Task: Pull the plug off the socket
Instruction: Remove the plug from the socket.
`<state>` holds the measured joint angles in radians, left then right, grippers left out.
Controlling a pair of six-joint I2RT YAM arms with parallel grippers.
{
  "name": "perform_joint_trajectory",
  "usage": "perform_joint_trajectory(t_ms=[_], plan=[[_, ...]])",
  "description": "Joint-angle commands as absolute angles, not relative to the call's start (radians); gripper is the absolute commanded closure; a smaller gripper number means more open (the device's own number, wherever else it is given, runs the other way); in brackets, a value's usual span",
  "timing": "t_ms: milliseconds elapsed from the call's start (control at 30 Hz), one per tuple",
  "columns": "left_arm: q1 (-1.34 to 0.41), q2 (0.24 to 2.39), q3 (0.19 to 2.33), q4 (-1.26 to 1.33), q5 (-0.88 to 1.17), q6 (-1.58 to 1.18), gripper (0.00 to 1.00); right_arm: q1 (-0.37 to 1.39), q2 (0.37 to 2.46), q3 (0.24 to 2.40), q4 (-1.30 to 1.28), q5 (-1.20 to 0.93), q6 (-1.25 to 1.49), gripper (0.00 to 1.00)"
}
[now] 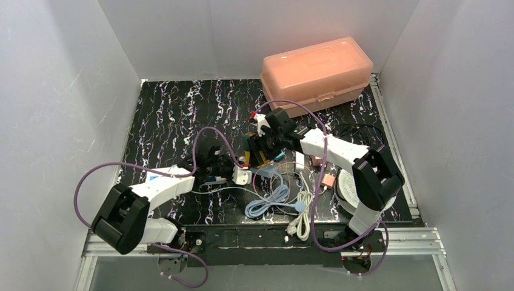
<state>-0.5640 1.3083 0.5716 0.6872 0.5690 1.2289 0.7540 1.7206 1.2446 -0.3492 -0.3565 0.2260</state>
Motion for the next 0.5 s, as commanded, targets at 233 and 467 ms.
perform_joint_trajectory(t_ms=[233,467], plan=[[-0.553,1.136,0.546,0.592,0.618,1.089,0.17,0.767,1.628,1.328,-0.096,-0.487,0.357,0.99],[-0.556,1.068,0.481,0.697,0.502,1.158,0.11,0.767,1.643,1.404,-0.165,-0.464,0.421,0.99]])
